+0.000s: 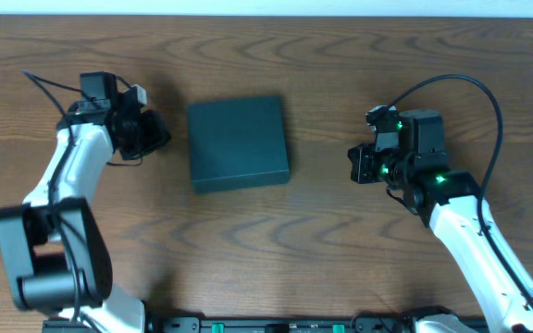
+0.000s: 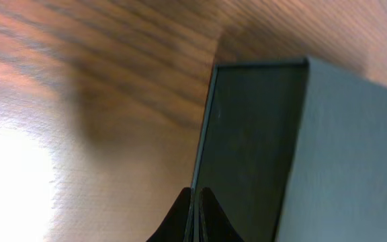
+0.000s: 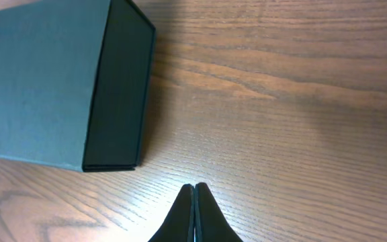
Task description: Pack container
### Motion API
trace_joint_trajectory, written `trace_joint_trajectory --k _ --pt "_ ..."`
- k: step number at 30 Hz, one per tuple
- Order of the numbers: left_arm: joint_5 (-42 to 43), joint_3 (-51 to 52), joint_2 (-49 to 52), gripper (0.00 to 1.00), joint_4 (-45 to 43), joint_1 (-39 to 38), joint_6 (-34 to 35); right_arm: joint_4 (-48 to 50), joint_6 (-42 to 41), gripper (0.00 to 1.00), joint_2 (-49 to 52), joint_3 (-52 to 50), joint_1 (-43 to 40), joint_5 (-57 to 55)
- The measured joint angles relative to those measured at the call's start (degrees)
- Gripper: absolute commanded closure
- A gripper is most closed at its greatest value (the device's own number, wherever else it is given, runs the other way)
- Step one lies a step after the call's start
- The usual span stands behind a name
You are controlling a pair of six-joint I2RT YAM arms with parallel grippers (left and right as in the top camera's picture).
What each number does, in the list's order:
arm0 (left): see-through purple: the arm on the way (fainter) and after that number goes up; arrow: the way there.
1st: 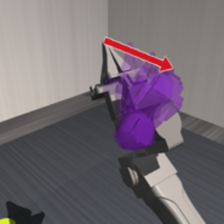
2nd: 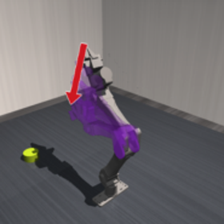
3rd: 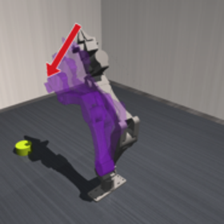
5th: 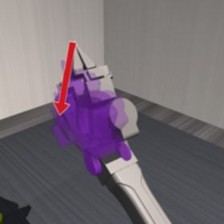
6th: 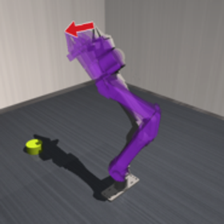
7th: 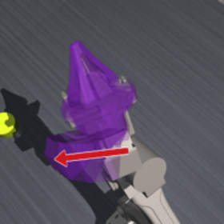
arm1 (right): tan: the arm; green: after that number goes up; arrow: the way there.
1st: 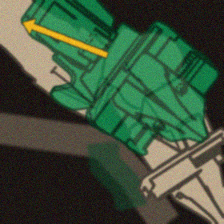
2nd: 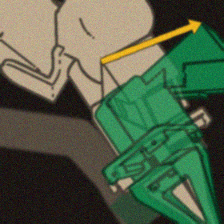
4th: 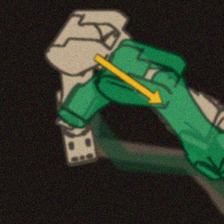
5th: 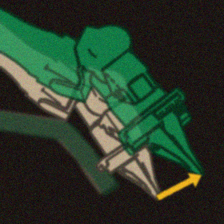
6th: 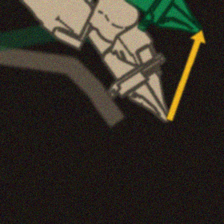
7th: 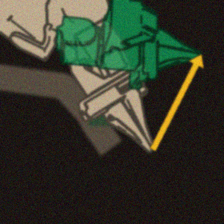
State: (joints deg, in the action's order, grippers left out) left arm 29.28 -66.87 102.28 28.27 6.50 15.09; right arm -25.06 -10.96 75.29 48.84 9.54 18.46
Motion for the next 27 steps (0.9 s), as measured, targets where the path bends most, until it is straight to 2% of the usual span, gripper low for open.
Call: trace_joint_trajectory --k 7,12,21,23,27 --pt "2.25 0.04 4.81 0.94 -8.74 -5.75 7.15 -0.04 0.52 0.98 0.00 0.00 0.00 0.26" --pt "2.25 0.04 5.05 0.94 -9.18 -7.93 8.96 -0.46 0.61 0.98 0.00 0.00 0.00 0.26" --pt "2.27 0.02 5.11 0.94 -8.76 -7.41 9.60 -0.66 0.79 0.99 0.00 0.00 0.00 0.50" --pt "2.34 -0.31 5.11 0.94 -6.99 -7.41 9.31 -1.22 1.62 0.99 0.00 0.00 0.00 1.01" --pt "2.38 -4.22 5.09 0.94 5.53 -6.88 5.57 -10.16 5.75 0.98 -0.02 1.66 -0.11 1.99"
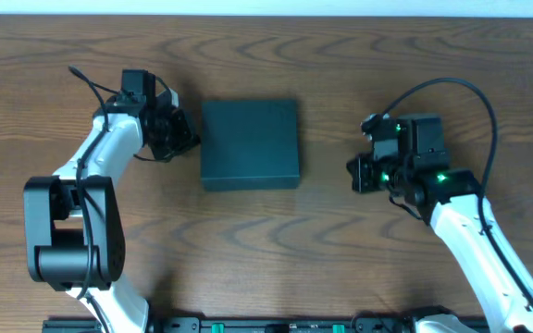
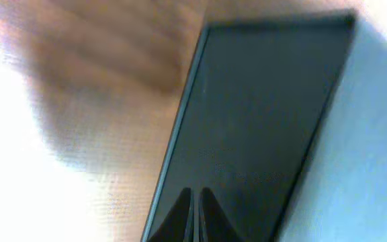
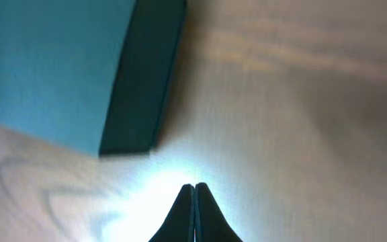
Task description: Pack container
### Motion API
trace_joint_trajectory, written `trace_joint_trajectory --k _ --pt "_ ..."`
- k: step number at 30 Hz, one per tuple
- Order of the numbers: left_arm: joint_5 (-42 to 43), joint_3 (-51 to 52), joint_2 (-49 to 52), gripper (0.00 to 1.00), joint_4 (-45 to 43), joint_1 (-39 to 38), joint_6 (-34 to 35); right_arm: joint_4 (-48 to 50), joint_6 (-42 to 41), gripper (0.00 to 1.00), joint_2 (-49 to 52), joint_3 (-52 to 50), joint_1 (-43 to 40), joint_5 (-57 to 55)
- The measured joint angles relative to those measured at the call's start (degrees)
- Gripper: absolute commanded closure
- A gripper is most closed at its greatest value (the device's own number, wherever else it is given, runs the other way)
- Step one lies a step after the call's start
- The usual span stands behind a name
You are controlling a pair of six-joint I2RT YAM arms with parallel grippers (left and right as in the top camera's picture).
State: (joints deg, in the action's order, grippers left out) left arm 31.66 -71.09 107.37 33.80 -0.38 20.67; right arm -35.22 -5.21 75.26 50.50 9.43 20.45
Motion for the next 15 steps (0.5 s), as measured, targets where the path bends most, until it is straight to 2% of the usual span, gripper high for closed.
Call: trace_joint_trajectory --k 3,6,7,8,9,11,12,13,14,15 --pt "-0.22 -4.48 -1.36 0.94 9.31 1.79 -3.82 -7.98 3.19 0.99 -0.04 4.15 -0.26 0.04" --pt "-0.46 -7.26 -7.98 0.94 14.84 4.61 -7.32 -11.52 5.09 0.98 -1.01 9.94 -0.37 0.15" --pt "-0.59 -7.87 -12.24 0.94 15.91 5.73 -8.33 -11.87 5.57 0.92 -1.77 11.65 -0.39 0.15" --pt "-0.57 -8.41 -15.74 0.94 16.57 6.34 -8.94 -12.15 6.16 0.78 -2.80 12.96 -0.39 0.17" --pt "-0.50 -8.92 -20.09 0.94 17.31 6.73 -9.46 -12.72 6.25 0.73 -3.89 13.88 -0.39 0.17" --pt "-0.59 -9.29 -26.21 0.74 18.86 6.82 -10.91 -14.36 6.49 0.55 -5.62 15.10 -0.44 0.26" --pt "-0.57 -9.33 -29.11 0.48 19.82 6.82 -11.61 -14.97 6.99 0.46 -6.49 15.63 -0.48 0.26" --pt "-0.52 -9.35 -32.13 0.04 21.00 6.73 -11.93 -16.22 7.17 0.18 -7.56 16.35 -0.50 0.24" --pt "-0.55 -9.40 -34.91 0.05 21.99 6.73 -12.11 -17.16 7.06 0.01 -8.61 16.87 -0.55 0.28" --pt "-0.57 -9.42 -37.48 0.05 22.91 6.71 -12.26 -17.73 7.19 0.01 -10.16 17.29 -0.57 0.17"
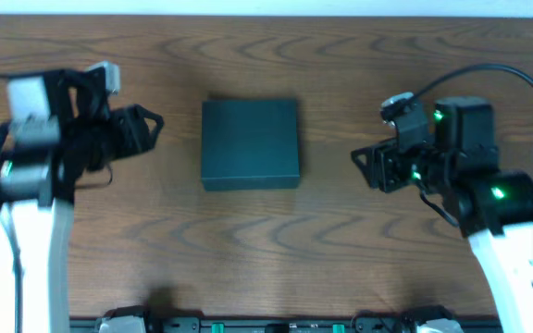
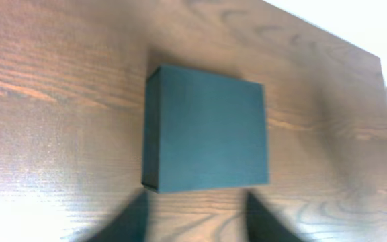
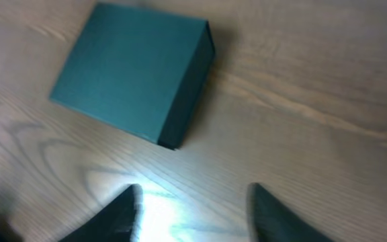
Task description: Pack container
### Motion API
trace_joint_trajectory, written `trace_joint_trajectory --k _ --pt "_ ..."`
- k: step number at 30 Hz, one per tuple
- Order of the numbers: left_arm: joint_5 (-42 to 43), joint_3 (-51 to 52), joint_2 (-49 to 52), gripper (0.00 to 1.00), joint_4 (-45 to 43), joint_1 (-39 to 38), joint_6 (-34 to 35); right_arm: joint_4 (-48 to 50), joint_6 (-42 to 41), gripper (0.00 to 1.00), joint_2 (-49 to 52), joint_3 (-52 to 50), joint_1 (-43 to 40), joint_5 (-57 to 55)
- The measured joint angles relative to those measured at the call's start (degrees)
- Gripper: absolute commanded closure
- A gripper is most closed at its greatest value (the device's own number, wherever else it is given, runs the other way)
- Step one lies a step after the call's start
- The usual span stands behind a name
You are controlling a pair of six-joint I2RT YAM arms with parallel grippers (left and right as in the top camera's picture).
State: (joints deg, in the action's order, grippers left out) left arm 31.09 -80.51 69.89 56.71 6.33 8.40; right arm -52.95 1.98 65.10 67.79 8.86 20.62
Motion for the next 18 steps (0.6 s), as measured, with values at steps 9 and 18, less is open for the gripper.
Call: trace_joint_trajectory --k 9,18 --pt "-4.96 0.00 -14.03 0.05 8.90 0.00 -0.98 -0.31 0.20 0.01 -8.48 1.07 0.00 -2.08" --pt "-6.03 0.00 -16.02 0.05 10.38 0.00 -0.98 -0.39 0.20 0.01 -7.30 1.07 0.00 -2.43"
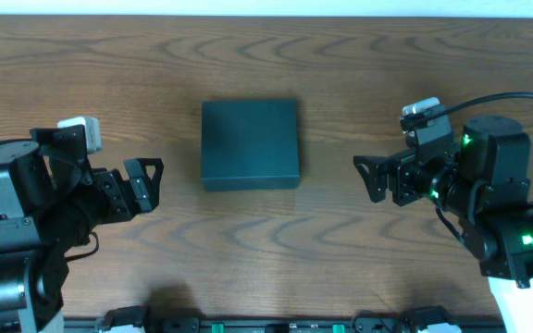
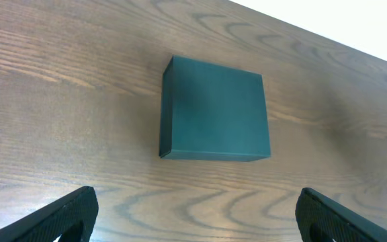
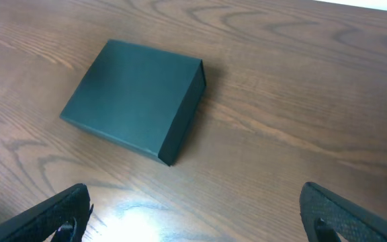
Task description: Pack container
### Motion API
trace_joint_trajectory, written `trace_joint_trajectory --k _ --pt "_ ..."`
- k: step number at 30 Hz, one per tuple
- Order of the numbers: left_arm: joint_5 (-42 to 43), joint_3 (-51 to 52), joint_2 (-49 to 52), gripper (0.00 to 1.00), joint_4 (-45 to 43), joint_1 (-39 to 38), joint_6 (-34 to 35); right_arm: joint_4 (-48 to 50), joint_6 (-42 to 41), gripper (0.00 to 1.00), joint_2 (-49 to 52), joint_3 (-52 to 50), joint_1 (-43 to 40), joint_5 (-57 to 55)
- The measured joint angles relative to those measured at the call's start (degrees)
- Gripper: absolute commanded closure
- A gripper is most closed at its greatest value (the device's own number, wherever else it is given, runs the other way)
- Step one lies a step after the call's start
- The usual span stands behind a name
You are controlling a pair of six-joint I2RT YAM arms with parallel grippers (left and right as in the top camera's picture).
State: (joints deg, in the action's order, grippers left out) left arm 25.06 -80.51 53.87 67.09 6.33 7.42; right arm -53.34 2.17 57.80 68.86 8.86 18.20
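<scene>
A closed dark teal box lies flat on the wooden table, lid down; it also shows in the left wrist view and the right wrist view. My left gripper hangs high to the box's left, toward the front, open wide with nothing between its fingers. My right gripper hangs high to the box's right, also open wide and empty. Neither gripper touches the box. What the box holds is hidden.
The brown wooden table carries only the box. A pale strip runs along its far edge, and a black rail with green parts along the front edge.
Both grippers have opened wider and stand higher above the table. The left one has moved toward the front edge. The box has not moved.
Both grippers were shut and low, the left one just left of a slightly skewed box. Then the shut left gripper was against the box's left side, and the box sat a little further right and squared. Afterwards both grippers were raised and partly open, now wide open.
</scene>
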Motion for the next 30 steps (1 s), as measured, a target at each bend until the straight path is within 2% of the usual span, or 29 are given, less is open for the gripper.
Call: trace_joint_trajectory --k 8,12,15,23,30 --pt "-1.38 0.00 -0.15 0.05 0.17 0.00 -0.07 -0.02 -0.02 0.01 0.00 0.00 0.00 0.00" --pt "-6.56 0.33 -3.08 0.05 0.42 0.00 -0.44 -0.04 0.00 0.01 0.00 0.00 0.00 0.00" --pt "-11.58 4.35 -7.89 0.05 -2.16 0.00 -0.46 -0.11 -0.02 0.01 0.02 0.00 0.00 -0.04" --pt "-22.80 30.40 -26.91 0.05 -15.80 0.00 -0.92 -0.20 0.00 0.01 0.07 0.04 0.00 -0.17" --pt "-25.14 50.86 -39.06 0.05 -25.97 0.00 -1.29 -0.17 0.00 0.01 0.11 0.09 0.00 -0.20"
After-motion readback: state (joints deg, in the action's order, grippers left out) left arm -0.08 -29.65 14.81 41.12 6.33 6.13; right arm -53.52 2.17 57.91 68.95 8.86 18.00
